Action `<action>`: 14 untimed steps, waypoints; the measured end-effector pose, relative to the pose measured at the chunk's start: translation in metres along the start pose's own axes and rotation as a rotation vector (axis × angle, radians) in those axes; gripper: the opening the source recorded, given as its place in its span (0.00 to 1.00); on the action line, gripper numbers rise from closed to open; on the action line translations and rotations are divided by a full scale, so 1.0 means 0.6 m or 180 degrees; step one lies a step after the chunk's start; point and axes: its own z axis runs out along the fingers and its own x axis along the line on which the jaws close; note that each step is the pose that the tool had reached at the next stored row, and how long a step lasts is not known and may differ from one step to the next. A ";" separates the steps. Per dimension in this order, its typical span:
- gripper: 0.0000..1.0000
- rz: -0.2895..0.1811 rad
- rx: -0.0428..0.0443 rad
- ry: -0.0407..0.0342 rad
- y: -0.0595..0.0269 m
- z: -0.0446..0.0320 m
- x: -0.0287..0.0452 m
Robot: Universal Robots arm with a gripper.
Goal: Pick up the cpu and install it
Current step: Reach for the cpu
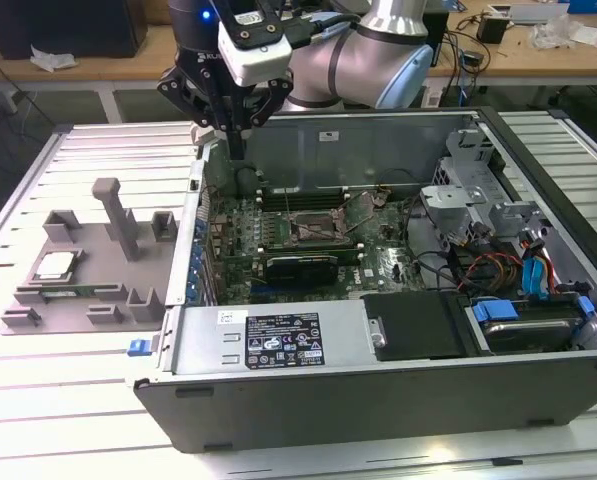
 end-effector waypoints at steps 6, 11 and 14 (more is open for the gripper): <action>0.11 0.0000 0.0000 -0.0003 -0.001 0.000 0.012; 0.11 0.0000 -0.0001 -0.0005 -0.002 -0.001 0.026; 0.11 0.0000 0.0000 -0.0007 -0.003 -0.001 0.037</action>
